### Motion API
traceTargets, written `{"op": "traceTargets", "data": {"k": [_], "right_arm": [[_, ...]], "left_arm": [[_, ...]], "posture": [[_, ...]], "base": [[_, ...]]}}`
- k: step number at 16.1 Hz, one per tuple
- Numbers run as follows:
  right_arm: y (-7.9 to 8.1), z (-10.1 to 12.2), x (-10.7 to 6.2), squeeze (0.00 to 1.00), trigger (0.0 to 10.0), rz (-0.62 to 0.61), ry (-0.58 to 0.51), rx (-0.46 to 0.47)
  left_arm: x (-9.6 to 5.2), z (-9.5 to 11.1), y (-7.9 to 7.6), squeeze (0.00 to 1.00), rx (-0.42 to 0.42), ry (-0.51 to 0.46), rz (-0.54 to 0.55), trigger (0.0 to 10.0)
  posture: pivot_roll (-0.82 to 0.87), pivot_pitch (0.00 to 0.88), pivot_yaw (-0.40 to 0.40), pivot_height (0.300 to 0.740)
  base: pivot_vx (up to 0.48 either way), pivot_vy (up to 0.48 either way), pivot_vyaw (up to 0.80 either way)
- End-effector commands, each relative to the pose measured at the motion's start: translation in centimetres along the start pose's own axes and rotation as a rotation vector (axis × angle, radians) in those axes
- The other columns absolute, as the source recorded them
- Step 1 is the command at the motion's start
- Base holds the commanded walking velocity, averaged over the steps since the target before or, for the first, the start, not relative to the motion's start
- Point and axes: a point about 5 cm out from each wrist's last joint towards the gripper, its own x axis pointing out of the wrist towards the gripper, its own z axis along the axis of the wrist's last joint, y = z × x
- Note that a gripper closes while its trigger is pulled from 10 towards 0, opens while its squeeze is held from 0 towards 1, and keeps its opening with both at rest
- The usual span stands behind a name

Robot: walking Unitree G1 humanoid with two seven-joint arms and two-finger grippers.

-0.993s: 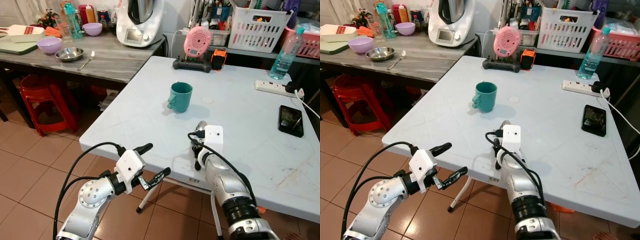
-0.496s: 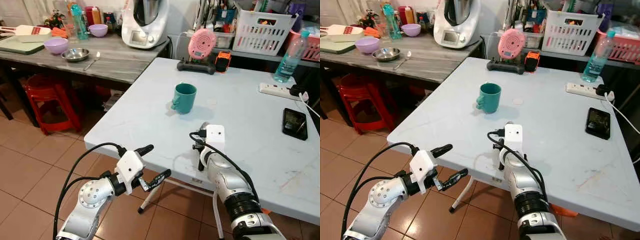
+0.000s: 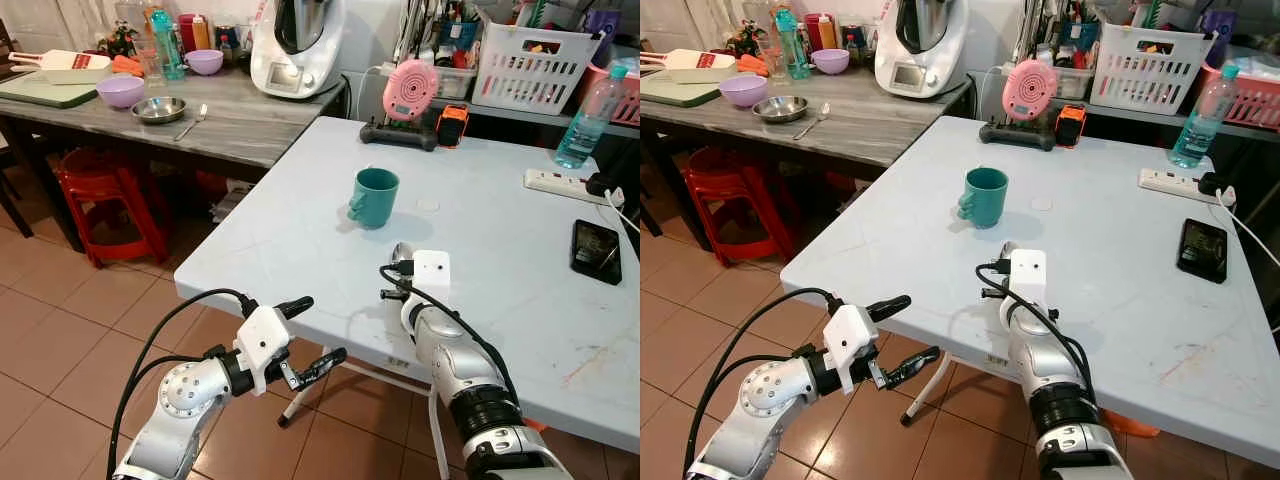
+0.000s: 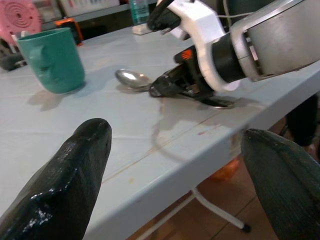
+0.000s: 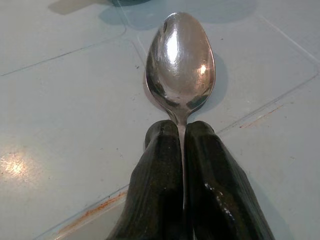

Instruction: Setting the table

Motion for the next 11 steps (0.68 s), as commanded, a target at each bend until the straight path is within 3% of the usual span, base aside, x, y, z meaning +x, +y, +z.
{"op": "traceTargets", "data": {"k": [1, 4, 7, 8, 9, 10, 11], "right_arm": [[-1.3, -2.0, -0.1, 0.0, 0.0, -0.056, 0.076, 0.034], [-1.8, -1.5, -0.6, 0.0, 0.0, -0.084, 0.021, 0.138], [-2.8, -0.8, -1.5, 0.0, 0.0, -0.123, -0.058, 0.187], [-3.6, -0.1, -2.5, 0.0, 0.0, -0.158, -0.128, 0.19], [-3.8, 0.5, -3.1, 0.0, 1.3, -0.17, -0.167, 0.195], [-4.1, 1.4, -3.9, 0.0, 10.0, -0.174, -0.247, 0.214], [-4.2, 1.8, -4.4, 0.0, 10.0, -0.161, -0.281, 0.209]], "left_arm": [[-0.1, 0.0, 0.6, 0.0, 0.021, 0.012, 0.034, 10.0], [-0.6, -0.5, 1.7, 0.0, 0.011, 0.028, 0.167, 10.0], [-1.2, -0.9, 3.3, 0.0, -0.026, 0.041, 0.371, 10.0], [-1.7, -1.3, 4.4, 0.0, -0.054, 0.064, 0.499, 10.0], [-1.9, -1.4, 4.9, 0.0, -0.07, 0.068, 0.563, 10.0], [-2.2, -1.6, 5.4, 0.0, -0.102, 0.059, 0.62, 10.0], [-2.3, -1.8, 5.6, 0.0, -0.135, 0.059, 0.647, 10.0]], "posture": [[0.04, 0.0, -0.005, 0.74], [0.04, 0.0, -0.004, 0.74], [0.04, 0.0, -0.005, 0.74], [0.03, 0.0, -0.006, 0.74], [0.03, 0.0, -0.005, 0.74], [0.03, 0.0, -0.004, 0.74], [0.03, 0.0, -0.003, 0.74]], "base": [[0.0, 0.0, 0.0], [0.0, 0.0, 0.0], [0.0, 0.0, 0.0], [0.0, 0.0, 0.0], [0.0, 0.0, 0.0], [0.0, 0.0, 0.0], [0.0, 0.0, 0.0]]}}
